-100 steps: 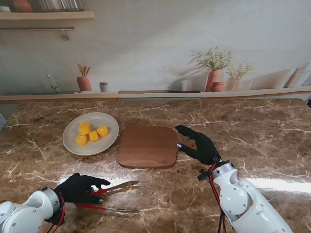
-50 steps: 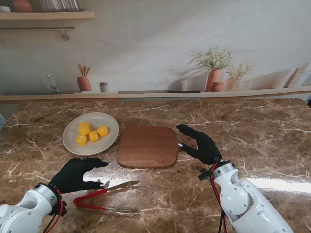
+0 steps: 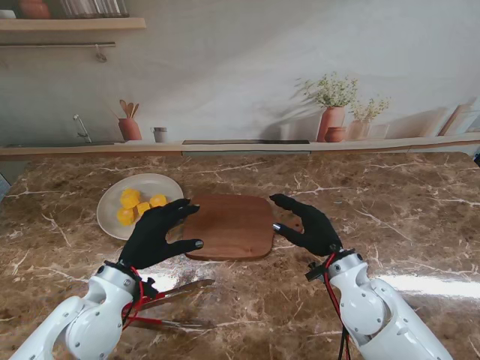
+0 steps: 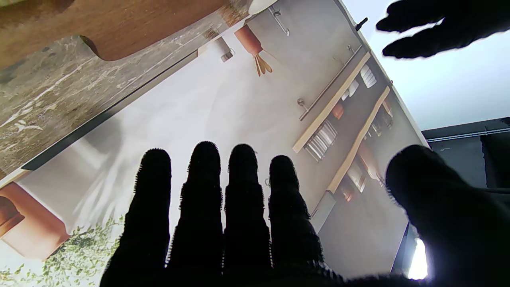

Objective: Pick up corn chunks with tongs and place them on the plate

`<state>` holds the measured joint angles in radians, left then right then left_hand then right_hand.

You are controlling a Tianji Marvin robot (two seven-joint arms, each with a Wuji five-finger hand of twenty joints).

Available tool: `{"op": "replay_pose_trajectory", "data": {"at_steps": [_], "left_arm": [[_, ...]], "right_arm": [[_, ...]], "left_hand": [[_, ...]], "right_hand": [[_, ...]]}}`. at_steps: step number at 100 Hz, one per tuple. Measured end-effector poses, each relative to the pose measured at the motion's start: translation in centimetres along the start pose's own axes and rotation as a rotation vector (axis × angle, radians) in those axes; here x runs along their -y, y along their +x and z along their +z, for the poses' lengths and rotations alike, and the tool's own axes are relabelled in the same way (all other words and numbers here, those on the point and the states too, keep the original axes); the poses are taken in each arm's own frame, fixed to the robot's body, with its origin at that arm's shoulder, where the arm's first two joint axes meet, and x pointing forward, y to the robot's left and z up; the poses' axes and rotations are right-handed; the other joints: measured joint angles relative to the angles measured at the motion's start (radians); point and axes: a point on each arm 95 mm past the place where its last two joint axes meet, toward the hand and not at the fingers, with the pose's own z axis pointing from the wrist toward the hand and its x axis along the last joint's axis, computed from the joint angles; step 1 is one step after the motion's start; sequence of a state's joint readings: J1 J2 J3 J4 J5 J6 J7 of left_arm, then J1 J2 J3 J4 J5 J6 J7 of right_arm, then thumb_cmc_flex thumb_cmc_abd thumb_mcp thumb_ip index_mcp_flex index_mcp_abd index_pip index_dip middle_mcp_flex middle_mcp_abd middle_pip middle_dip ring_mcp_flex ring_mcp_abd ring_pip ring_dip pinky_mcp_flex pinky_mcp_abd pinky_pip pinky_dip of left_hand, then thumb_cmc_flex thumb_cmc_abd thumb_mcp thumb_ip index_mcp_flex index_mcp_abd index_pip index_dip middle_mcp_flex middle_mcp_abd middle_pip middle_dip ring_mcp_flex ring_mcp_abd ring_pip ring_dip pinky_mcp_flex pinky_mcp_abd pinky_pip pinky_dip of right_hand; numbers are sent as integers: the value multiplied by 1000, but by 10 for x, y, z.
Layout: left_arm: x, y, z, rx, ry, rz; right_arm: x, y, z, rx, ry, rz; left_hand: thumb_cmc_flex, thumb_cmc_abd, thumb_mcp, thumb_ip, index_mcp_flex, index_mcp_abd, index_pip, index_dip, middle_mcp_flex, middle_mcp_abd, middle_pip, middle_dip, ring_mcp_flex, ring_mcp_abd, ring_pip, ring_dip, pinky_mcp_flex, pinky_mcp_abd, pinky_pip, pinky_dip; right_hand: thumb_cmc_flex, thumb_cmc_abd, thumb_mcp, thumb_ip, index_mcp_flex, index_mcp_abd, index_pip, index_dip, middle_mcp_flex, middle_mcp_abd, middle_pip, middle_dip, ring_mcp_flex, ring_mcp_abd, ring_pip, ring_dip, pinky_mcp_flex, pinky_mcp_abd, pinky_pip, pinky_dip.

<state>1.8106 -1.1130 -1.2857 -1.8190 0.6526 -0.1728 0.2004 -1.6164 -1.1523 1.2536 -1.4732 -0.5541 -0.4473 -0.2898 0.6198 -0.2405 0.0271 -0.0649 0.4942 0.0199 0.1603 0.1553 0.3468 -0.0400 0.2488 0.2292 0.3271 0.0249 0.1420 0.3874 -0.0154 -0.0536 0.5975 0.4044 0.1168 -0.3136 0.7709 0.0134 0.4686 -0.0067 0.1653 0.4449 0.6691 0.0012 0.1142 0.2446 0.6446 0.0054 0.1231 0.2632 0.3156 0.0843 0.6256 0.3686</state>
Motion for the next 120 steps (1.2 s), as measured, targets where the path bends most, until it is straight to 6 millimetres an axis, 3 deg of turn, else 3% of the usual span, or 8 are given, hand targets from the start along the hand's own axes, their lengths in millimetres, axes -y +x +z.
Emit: {"op": "replay_pose_trajectory", "data": {"at_steps": [21,41,120], "left_arm": [[-6,11,21,-41,45,-63],[-11,11,32,-55,60,-105],[-12,10,27,-65,60,-152]], "right_arm": [[-6,5,-2,-16,9,2],[-15,12,-6,-36,-6,-17],[-9,19,-5,-32,-11,-33]], "left_hand": [[-16,31,-1,22,0,36,-24,-24,0,12,0,-8,-15,-1,-10,-17,7,-7,25,-4],[-67,52,0,23,0,38,-35,-25,0,17,-12,-10,-15,-1,-10,-25,7,-7,50,-4],[-78,96,0,23,25,40,-32,-25,0,33,-23,-20,-15,-1,-10,-26,19,-7,76,-4]], "right_hand": [[-22,-25,-12,0,0,49,-5,-25,-72,0,-46,-64,-78,-22,-44,-53,-23,-59,-41,-25],[-33,-27,-30,0,-1,58,-6,-35,-100,0,-50,-88,-99,-22,-43,-67,-35,-67,-63,-48],[-32,-27,-55,0,-1,42,-6,-35,-100,0,-43,-98,-99,-23,-40,-68,-36,-66,-63,-49]]}}
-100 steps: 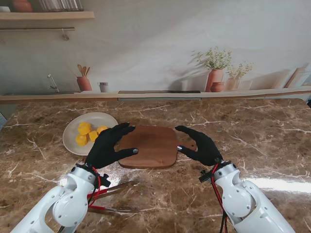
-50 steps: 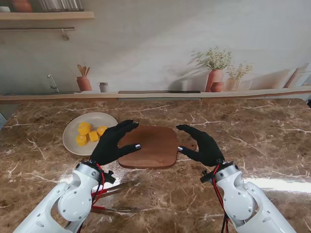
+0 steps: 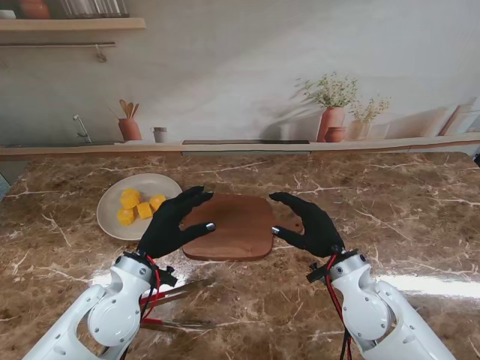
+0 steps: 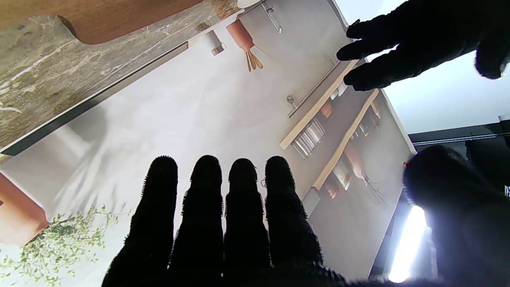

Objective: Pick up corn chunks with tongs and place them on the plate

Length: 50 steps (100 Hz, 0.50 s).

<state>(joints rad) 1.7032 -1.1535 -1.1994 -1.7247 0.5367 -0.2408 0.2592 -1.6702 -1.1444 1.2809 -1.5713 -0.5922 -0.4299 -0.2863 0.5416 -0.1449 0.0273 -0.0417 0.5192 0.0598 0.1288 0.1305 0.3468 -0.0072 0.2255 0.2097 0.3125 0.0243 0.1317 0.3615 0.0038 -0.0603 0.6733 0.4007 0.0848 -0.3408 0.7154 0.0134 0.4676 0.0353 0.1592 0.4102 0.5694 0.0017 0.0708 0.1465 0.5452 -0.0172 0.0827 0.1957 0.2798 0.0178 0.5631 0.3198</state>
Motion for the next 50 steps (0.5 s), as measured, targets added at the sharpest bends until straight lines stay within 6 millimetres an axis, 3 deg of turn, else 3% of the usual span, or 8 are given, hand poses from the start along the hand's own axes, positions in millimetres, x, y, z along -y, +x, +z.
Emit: {"op": "replay_pose_trajectory", "data": {"at_steps": [50], "left_arm": [[0,1,-8,-7,8,2]], "right_arm": [[-2,9,-2,-3,0,-23]], "left_hand": [[0,9,0,0,0,2,0,0,0,1,0,-1,0,0,0,0,0,6,0,0]], "right_hand": [[0,3,-10,0,0,-9,0,0,0,0,5,0,0,0,1,0,0,19,13,0]]}}
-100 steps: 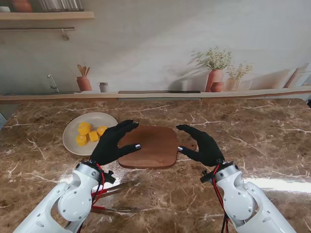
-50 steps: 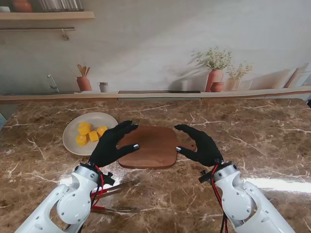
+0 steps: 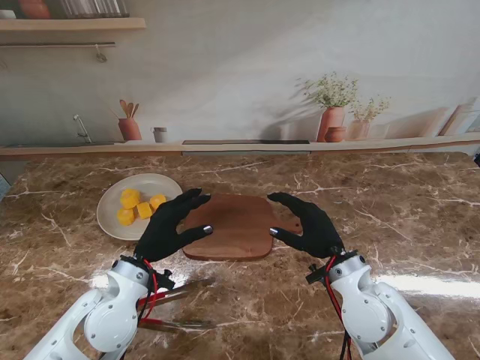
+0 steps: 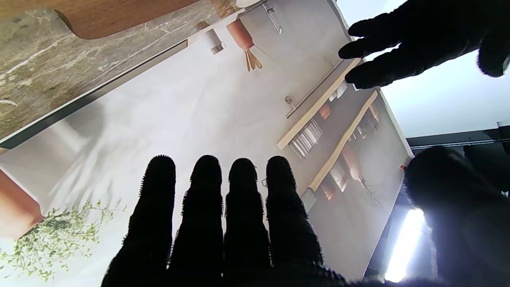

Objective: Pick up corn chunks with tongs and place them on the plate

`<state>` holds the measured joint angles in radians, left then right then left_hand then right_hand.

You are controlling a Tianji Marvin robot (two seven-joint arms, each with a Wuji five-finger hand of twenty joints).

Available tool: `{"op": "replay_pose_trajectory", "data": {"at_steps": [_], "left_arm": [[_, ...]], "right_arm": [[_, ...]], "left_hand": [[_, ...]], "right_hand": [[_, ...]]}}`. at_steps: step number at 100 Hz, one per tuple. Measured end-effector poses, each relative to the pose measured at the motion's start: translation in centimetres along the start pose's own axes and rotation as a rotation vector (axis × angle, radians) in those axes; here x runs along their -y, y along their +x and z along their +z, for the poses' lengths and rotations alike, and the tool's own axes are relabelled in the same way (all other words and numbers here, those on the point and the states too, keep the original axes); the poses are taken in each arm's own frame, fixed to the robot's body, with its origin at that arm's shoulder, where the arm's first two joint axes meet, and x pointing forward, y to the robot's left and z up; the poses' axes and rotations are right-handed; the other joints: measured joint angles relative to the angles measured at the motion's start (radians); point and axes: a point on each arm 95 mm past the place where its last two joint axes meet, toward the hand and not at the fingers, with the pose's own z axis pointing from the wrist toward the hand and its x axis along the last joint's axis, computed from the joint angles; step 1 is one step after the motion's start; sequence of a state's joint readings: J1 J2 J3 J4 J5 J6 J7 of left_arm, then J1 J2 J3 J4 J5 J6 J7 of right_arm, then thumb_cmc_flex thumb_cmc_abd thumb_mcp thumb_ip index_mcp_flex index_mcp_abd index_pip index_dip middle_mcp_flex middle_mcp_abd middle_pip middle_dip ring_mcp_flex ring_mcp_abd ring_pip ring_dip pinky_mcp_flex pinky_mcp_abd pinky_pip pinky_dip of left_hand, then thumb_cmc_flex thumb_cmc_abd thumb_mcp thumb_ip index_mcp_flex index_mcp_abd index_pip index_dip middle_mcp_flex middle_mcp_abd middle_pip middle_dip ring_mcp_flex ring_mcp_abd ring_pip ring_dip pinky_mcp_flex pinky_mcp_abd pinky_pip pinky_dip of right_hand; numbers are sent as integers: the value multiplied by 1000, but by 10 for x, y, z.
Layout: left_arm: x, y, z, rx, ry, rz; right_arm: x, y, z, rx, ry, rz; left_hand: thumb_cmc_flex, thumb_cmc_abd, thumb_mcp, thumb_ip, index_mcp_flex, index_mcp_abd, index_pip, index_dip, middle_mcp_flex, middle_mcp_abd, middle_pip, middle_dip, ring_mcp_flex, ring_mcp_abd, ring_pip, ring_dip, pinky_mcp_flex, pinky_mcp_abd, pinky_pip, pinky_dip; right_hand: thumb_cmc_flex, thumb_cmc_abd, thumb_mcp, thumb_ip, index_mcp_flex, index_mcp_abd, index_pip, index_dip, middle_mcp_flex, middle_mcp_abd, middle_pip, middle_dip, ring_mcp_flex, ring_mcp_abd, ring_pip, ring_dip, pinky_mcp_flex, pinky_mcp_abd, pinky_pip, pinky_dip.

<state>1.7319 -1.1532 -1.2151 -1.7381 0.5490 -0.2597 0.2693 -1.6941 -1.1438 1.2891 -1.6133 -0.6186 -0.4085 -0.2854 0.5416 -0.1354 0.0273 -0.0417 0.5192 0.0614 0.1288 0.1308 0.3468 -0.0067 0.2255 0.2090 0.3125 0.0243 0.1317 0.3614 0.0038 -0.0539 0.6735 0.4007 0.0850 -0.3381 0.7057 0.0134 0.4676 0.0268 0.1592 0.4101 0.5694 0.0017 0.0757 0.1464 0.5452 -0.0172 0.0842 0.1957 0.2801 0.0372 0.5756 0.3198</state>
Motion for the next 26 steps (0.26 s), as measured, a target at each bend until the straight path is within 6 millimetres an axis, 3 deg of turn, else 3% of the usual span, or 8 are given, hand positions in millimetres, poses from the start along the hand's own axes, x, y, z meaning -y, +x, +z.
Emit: {"op": "replay_pose_trajectory", "data": {"at_steps": [26], "left_arm": [[2,-1,1,7,3,-7]], "right_arm": [[-3,4,0,3,4,-4]], "left_hand": [[0,0,0,0,0,0,0,0,0,0,0,0,0,0,0,0,0,1,0,0]], "right_hand": [[0,7,-1,0,0,-11,0,0,0,0,6,1,0,0,0,0,-1,0,1,0]]}}
